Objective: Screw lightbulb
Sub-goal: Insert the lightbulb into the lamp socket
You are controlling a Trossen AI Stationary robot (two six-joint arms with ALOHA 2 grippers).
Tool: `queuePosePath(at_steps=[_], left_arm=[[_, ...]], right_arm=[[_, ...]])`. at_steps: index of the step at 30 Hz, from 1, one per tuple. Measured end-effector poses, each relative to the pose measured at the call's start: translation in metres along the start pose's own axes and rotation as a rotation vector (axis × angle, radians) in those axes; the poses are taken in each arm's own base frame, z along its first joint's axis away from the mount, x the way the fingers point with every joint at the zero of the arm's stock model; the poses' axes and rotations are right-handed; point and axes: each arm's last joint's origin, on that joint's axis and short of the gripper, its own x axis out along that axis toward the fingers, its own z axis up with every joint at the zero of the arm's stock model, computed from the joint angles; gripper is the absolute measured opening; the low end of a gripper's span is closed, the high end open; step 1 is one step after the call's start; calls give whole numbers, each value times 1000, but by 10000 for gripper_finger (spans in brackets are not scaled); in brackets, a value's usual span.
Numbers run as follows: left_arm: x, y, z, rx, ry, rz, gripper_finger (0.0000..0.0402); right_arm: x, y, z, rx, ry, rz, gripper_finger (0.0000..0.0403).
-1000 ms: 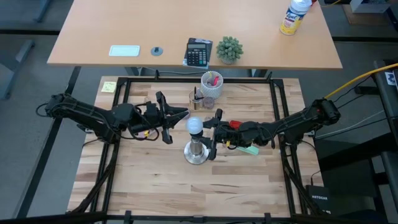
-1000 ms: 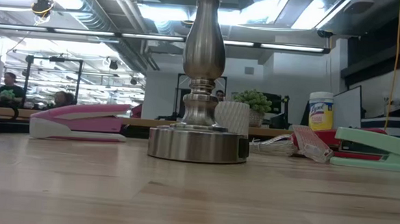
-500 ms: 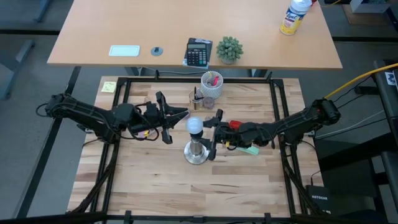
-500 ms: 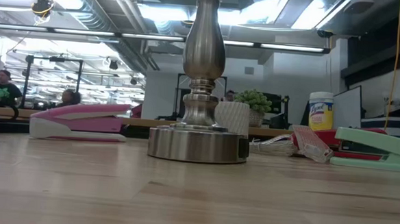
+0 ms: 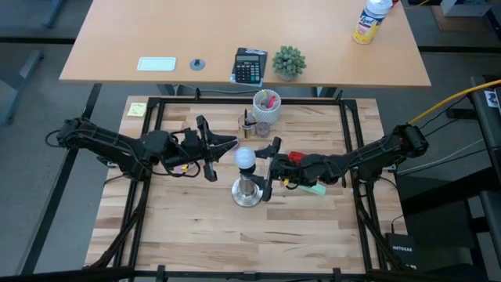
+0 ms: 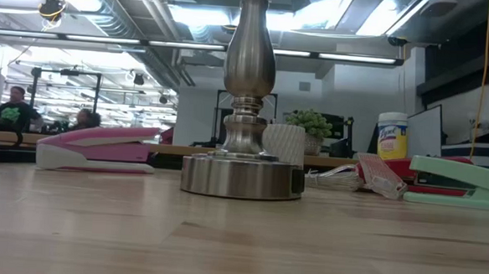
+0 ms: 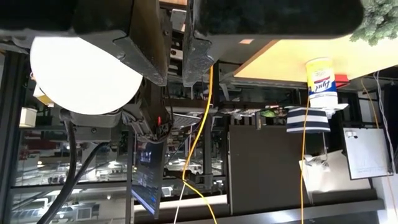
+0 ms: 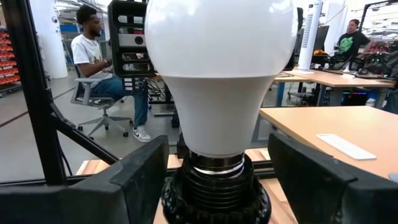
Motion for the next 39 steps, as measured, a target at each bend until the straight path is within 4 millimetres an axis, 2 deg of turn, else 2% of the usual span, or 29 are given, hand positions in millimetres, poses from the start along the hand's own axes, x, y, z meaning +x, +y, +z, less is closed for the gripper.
queuePosePath(at_steps=[13, 20, 27, 33, 39], left_arm=[[0, 0, 0, 0, 0, 1, 45], [0, 0, 0, 0, -1, 1, 45], [0, 0, 0, 0, -1, 1, 45], [0, 0, 0, 0, -1, 1, 45], [0, 0, 0, 0, -1, 1, 45]], right_arm=[[-1, -1, 1, 0, 1, -1, 282], [-11, -6, 15, 9, -4, 0, 282], [-13, -7, 13, 40, 41, 4, 282], [-14, -6, 10, 58, 67, 38, 282], [-22, 4, 13, 56, 75, 79, 282]])
